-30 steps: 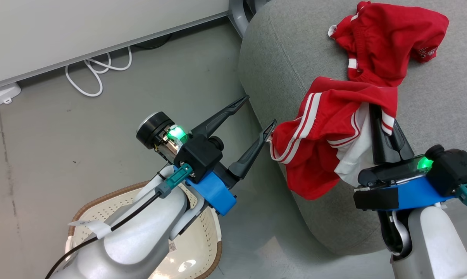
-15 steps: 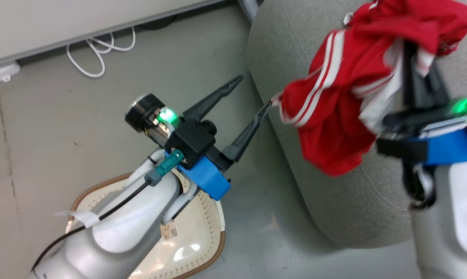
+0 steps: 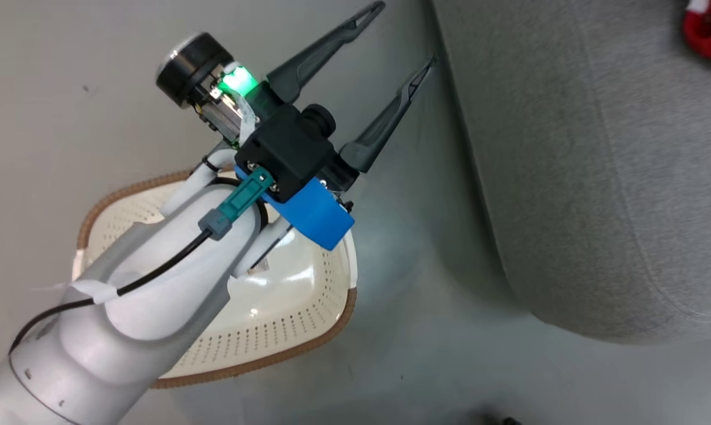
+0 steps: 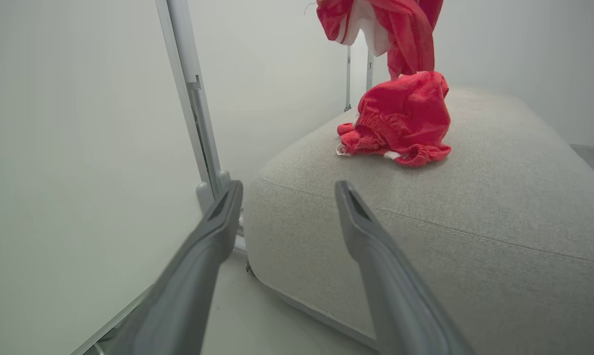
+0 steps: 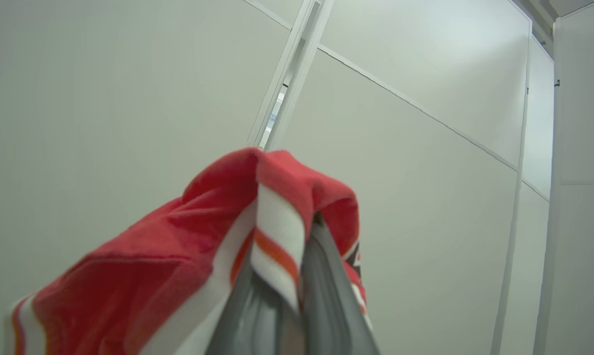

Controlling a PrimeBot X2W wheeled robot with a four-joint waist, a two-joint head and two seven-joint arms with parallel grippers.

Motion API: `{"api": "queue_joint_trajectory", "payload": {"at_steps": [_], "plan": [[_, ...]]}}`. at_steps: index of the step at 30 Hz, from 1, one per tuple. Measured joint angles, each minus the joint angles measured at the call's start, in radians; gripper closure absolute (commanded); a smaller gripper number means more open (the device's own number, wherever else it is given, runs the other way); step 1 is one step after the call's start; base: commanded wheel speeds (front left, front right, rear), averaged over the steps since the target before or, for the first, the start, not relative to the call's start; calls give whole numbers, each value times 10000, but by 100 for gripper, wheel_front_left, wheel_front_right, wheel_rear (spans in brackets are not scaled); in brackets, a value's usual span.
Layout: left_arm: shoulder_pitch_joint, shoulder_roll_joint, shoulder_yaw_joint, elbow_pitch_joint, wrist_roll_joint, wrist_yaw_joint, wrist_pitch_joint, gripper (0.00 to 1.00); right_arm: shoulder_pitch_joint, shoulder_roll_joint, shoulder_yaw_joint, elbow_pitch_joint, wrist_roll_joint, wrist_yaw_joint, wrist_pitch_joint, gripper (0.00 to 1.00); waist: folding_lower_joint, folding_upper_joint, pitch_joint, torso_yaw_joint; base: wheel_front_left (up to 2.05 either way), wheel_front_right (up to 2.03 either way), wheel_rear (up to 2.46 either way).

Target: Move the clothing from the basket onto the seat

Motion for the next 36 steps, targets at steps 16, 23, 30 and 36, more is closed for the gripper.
{"api": "queue_joint_trajectory", "payload": {"at_steps": [16,23,30,36], "plan": [[-408,548,-6,-732,276,104,384,0,350,-1427,-1615,3601,-259,0,2,100,0,0,1870,-128,0,0,0],[-569,552,12,-809,261,136,407,0,732,-654,-1678,4629,-424,0,0,100,-1,0,2194,27,0,0,0],[-566,489,-52,-667,182,192,255,0,870,-190,-2000,5102,-491,0,0,0,-1,0,2127,162,0,0,0],[-358,291,-82,-314,27,272,-127,0,2062,236,-2136,3914,-447,0,0,0,-1,0,1650,218,0,0,0]]}}
